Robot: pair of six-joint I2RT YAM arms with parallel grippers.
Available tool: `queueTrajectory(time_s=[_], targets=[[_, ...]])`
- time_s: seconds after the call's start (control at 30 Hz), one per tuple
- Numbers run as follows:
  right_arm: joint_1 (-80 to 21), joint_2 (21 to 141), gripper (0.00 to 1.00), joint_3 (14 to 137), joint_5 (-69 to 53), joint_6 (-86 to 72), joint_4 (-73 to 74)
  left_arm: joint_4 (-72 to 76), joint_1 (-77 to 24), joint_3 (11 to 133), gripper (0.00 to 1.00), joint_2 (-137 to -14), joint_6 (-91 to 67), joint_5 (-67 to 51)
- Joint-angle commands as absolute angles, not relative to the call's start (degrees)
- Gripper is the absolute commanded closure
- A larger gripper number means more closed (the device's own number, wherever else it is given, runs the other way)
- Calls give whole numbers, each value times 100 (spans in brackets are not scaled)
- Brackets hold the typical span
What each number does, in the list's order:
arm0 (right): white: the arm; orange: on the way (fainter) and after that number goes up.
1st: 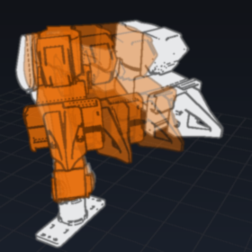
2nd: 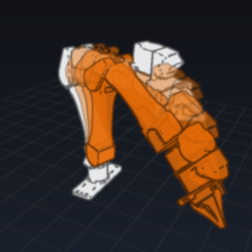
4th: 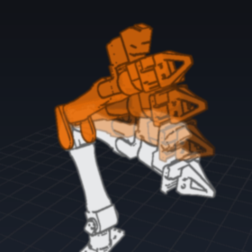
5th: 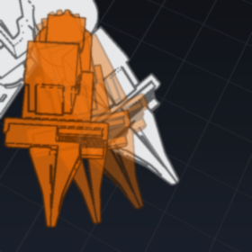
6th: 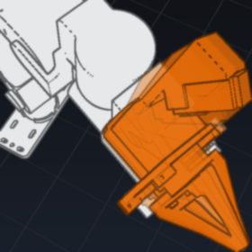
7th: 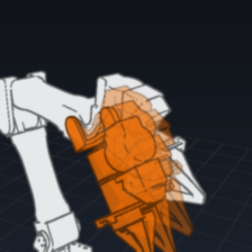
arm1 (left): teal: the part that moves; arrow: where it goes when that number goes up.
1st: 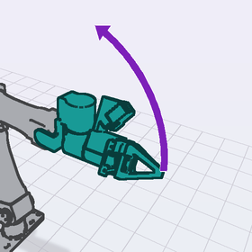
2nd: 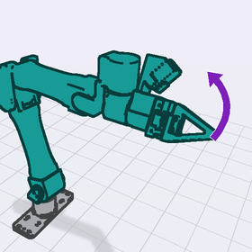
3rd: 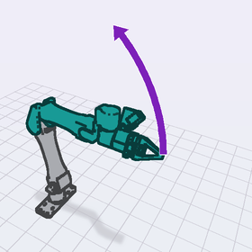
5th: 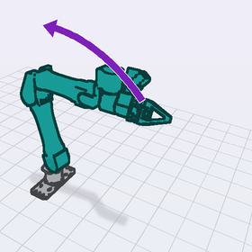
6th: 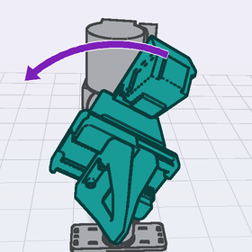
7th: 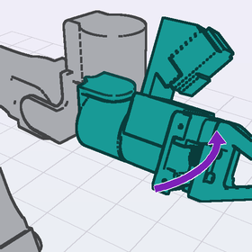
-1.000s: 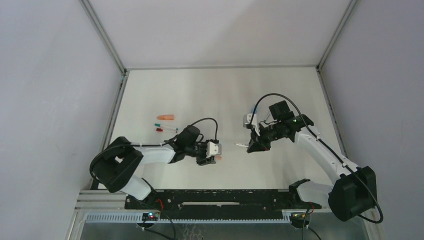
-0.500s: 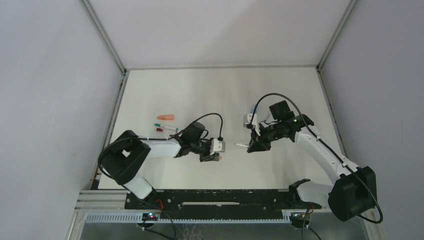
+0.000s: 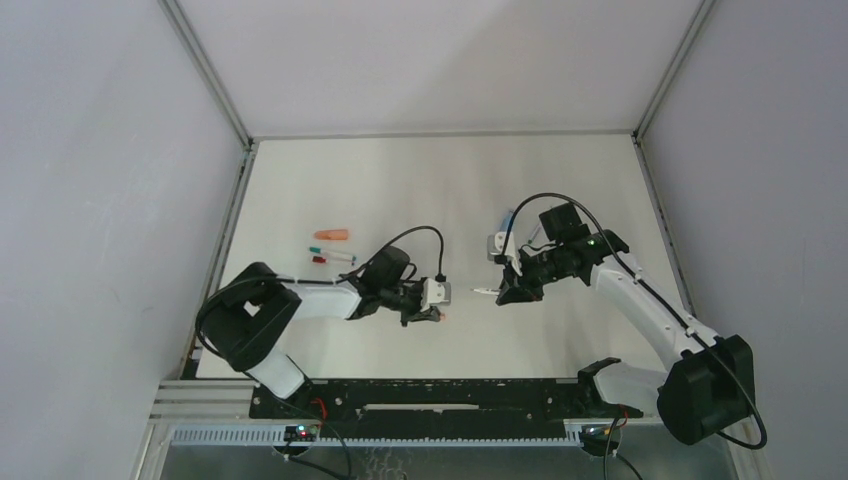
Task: Insert the pens into the pen caps
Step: Insert the pen cap onto the pen.
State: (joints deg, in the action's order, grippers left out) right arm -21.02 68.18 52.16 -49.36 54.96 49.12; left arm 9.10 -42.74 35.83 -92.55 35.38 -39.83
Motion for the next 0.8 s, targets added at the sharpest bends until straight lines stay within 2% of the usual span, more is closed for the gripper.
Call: queueTrajectory(time_s=[0.0, 0.23, 0.47, 0.77], targets=[[-2231, 6486, 100, 4994, -4700, 6096, 4800, 1880, -4414, 2935, 100, -8767, 2580, -3615], [-2794, 6551, 100, 4566, -4102, 6718, 4490, 3861, -4773, 1873, 100, -8395, 1622, -2804], [-3918, 7361, 100, 4447, -2926, 6270, 3824, 5145, -5032, 1470, 100, -8655, 1130, -2320], [-3797, 8265, 100, 5006, -3355, 5714, 4318, 7175, -5397, 843, 100, -9395, 961, -1853]])
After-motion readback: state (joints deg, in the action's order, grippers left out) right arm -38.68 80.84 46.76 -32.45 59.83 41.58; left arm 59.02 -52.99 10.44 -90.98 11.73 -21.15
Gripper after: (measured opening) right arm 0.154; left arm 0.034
